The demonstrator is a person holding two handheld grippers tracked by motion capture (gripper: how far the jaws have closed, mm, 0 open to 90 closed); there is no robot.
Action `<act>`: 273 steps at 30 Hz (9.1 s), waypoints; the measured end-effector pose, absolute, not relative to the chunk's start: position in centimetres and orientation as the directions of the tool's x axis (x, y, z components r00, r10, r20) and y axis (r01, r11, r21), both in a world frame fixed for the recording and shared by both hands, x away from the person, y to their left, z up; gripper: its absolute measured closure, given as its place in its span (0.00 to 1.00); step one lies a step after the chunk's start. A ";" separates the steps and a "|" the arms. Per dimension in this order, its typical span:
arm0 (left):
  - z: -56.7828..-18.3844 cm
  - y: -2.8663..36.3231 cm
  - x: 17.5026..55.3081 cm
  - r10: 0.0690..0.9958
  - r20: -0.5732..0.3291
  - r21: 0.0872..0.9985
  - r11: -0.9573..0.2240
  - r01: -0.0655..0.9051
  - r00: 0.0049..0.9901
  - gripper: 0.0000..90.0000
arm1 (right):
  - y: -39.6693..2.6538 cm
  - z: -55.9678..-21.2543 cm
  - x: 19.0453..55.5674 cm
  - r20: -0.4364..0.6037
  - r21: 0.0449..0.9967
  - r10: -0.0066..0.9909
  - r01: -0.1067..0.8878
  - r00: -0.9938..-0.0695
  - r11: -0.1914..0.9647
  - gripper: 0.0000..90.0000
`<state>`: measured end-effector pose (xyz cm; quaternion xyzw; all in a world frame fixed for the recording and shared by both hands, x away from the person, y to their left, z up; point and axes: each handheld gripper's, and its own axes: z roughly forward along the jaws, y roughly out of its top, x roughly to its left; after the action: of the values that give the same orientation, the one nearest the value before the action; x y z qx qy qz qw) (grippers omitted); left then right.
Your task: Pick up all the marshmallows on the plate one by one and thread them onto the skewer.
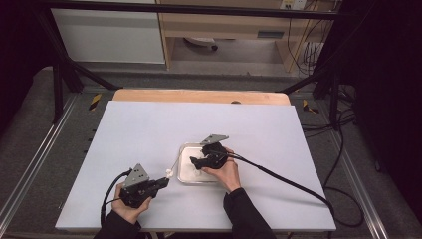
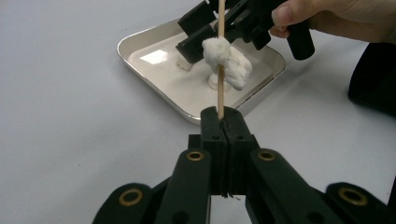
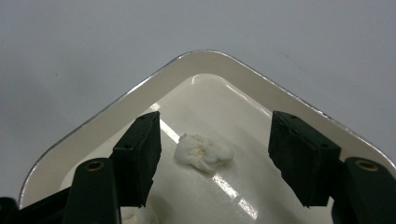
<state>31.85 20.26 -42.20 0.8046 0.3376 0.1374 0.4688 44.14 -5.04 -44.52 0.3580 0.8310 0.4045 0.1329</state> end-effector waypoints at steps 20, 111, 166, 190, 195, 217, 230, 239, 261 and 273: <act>-42.3 20.1 31.8 0.667 -0.091 0.845 -0.341 0.412 0.739 0.98 | -4.6 -45.1 44.1 0.056 0.752 0.699 0.491 -0.713 0.440 0.75; -42.4 18.1 30.8 0.578 -0.011 0.839 -0.439 0.322 0.816 0.99 | -10.5 -34.5 39.2 0.310 0.880 0.384 0.415 -0.870 0.230 0.87; -42.5 16.6 30.6 0.569 0.111 0.740 -0.595 0.314 0.815 0.99 | -8.9 -36.3 38.4 0.333 0.821 0.316 0.438 -0.888 0.367 0.91; -41.9 16.9 31.1 0.579 0.097 0.765 -0.564 0.312 0.810 0.99 | -8.7 -36.5 38.4 0.310 0.846 0.352 0.425 -0.883 0.322 0.87; -42.0 17.3 31.1 0.586 0.067 0.786 -0.530 0.320 0.807 0.99 | -9.0 -36.6 38.3 0.320 0.858 0.382 0.436 -0.867 0.270 0.76; -42.3 16.4 30.8 0.572 0.076 0.772 -0.553 0.315 0.817 0.99 | -9.1 -37.5 38.5 0.398 0.866 0.305 0.465 -0.865 0.186 0.90; -42.2 16.1 31.0 0.593 0.084 0.759 -0.559 0.334 0.801 0.99 | -8.7 -37.2 38.2 0.362 0.858 0.313 0.445 -0.878 0.256 0.91; -42.1 16.2 30.9 0.596 0.062 0.771 -0.538 0.340 0.801 0.99 | -8.6 -37.3 38.1 0.360 0.867 0.311 0.438 -0.880 0.237 0.91; -42.0 16.1 30.9 0.613 0.038 0.788 -0.504 0.354 0.789 0.99 | -8.1 -37.9 37.9 0.360 0.874 0.299 0.432 -0.884 0.224 0.92; -41.9 16.2 30.9 0.617 0.029 0.794 -0.492 0.357 0.787 0.99 | -7.8 -38.4 37.9 0.365 0.873 0.291 0.433 -0.884 0.222 0.92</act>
<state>30.90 16.17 -41.87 0.8495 0.2864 0.1567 0.4145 37.86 -7.82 -38.40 0.2323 0.7793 0.5787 -0.0615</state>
